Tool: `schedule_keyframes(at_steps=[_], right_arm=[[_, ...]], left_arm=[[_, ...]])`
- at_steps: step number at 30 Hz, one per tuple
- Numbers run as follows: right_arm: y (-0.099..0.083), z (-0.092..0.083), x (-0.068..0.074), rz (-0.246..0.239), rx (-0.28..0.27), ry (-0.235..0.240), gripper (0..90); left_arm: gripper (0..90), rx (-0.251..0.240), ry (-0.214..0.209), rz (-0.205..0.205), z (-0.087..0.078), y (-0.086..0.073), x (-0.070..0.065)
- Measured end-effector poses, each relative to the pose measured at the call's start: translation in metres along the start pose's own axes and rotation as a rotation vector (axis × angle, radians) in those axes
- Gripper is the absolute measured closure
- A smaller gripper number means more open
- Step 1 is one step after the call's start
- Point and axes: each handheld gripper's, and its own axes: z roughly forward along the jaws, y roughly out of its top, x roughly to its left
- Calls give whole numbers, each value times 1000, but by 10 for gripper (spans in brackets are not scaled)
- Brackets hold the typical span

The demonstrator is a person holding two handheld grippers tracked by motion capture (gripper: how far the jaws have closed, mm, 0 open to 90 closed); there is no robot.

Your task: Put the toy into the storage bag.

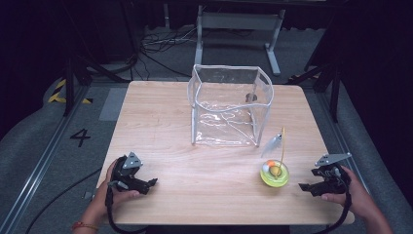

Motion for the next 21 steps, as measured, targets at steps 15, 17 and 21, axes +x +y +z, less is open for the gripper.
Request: schedule_keyframes(at_steps=[15, 17, 21], right_arm=[[34, -27, 18, -98, 35, -12, 200], [40, -34, 21, -113, 37, -16, 203], [53, -43, 27, -153, 55, -20, 213]], left_arm=[[2, -1, 3, 3, 0, 0, 0], [2, 0, 0, 0, 0, 0, 0], [2, 0, 0, 0, 0, 0, 0]])
